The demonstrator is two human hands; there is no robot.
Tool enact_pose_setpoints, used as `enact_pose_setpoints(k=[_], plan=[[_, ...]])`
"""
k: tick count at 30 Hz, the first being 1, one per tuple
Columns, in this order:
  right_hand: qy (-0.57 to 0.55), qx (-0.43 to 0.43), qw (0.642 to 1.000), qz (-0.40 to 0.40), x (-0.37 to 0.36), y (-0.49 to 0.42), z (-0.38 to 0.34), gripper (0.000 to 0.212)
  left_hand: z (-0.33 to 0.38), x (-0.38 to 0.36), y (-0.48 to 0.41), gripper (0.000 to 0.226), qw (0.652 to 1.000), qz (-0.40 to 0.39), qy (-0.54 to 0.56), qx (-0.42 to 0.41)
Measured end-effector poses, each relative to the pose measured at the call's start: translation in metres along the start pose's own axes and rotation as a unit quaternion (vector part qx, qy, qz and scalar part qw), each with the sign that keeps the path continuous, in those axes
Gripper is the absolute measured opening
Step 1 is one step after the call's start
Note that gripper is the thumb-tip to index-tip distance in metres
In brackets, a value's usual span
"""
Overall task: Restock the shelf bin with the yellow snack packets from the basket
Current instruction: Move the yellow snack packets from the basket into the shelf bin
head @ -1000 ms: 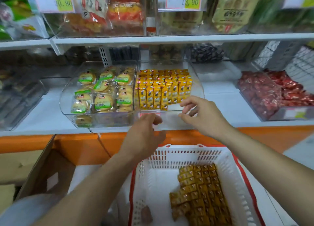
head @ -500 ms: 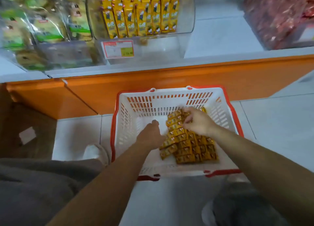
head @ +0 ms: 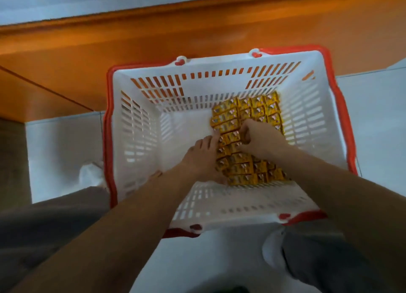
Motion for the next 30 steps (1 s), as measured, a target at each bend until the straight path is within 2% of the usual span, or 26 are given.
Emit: enact_pose_setpoints(k=[5,10,16,19,21,23,25,28,30], plan=[[-0.012,-0.026,0.999,0.042,-0.004,0.004,0.005,0.047,-0.006,-0.002,-0.01,0.126,0.995,0.094,-0.012,-0.005],[0.082,0.011,0.995,0.059,-0.017,0.008,-0.006,0.051,-0.018,0.001,-0.012,0.118,0.983,0.08,0.156,0.052],[-0.014,0.011,0.998,0.064,-0.004,0.013,-0.007,0.034,-0.028,0.009,-0.003,0.125,0.942,0.049,0.31,0.119],[-0.139,-0.014,0.989,0.039,0.014,0.017,-0.008,0.029,-0.023,0.028,0.006,0.131,0.926,0.051,0.354,0.122],[-0.264,-0.036,0.963,0.023,0.031,0.019,-0.011,0.02,-0.016,0.047,0.014,0.128,0.914,0.06,0.381,0.123],[-0.386,-0.043,0.921,0.007,0.053,0.025,-0.019,0.013,-0.009,0.072,0.023,0.119,0.902,0.081,0.408,0.119],[-0.479,-0.055,0.876,-0.012,0.078,0.035,-0.03,0.021,0.0,0.105,0.036,0.111,0.889,0.103,0.434,0.108],[-0.567,-0.046,0.822,-0.012,0.128,0.054,-0.054,0.042,0.023,0.166,0.068,0.081,0.87,0.131,0.47,0.073],[-0.604,-0.031,0.797,0.001,0.166,0.07,-0.078,0.041,0.044,0.21,0.099,0.069,0.851,0.146,0.503,0.027]])
Point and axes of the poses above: each hand's wrist, its own y-axis away from the middle knuckle, its own x-axis out of the back of the hand, z = x × y, the point moved 6 cm from there along -y, towards the middle knuckle, and after that the axes turned 4 degrees about z, right-handed, at the moved point
